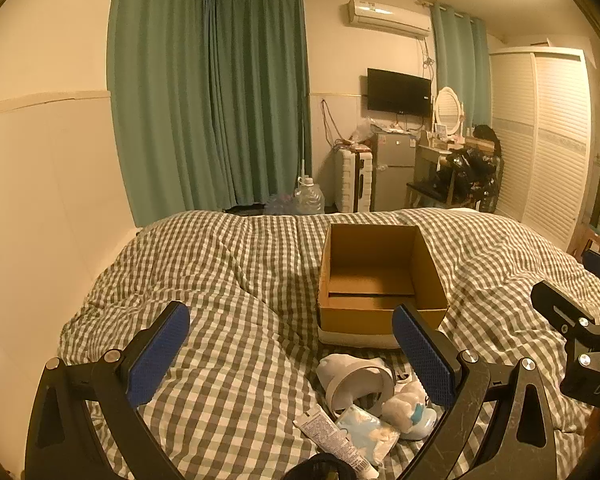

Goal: Organize objects
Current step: 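Grasp the black round cup with the left gripper while the right gripper approaches the white bunny toy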

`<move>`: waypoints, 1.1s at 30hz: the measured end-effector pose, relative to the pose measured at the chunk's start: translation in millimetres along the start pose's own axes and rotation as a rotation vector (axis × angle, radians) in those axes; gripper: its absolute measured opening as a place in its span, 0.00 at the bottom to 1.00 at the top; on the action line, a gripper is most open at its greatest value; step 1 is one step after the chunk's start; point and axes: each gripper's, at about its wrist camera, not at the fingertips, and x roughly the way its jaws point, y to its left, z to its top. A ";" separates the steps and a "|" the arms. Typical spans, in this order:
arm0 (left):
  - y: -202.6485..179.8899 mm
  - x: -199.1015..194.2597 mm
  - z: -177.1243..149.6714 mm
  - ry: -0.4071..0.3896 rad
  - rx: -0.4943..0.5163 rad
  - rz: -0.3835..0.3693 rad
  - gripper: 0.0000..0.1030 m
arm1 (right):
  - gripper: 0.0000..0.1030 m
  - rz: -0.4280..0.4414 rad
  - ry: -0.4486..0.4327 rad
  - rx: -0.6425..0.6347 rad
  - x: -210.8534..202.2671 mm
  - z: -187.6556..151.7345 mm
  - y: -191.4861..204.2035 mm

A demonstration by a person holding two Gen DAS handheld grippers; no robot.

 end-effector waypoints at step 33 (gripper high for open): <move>-24.1 46.9 -126.4 0.487 0.130 -0.168 0.58 | 1.00 -0.039 0.344 -0.026 73.0 -71.0 4.7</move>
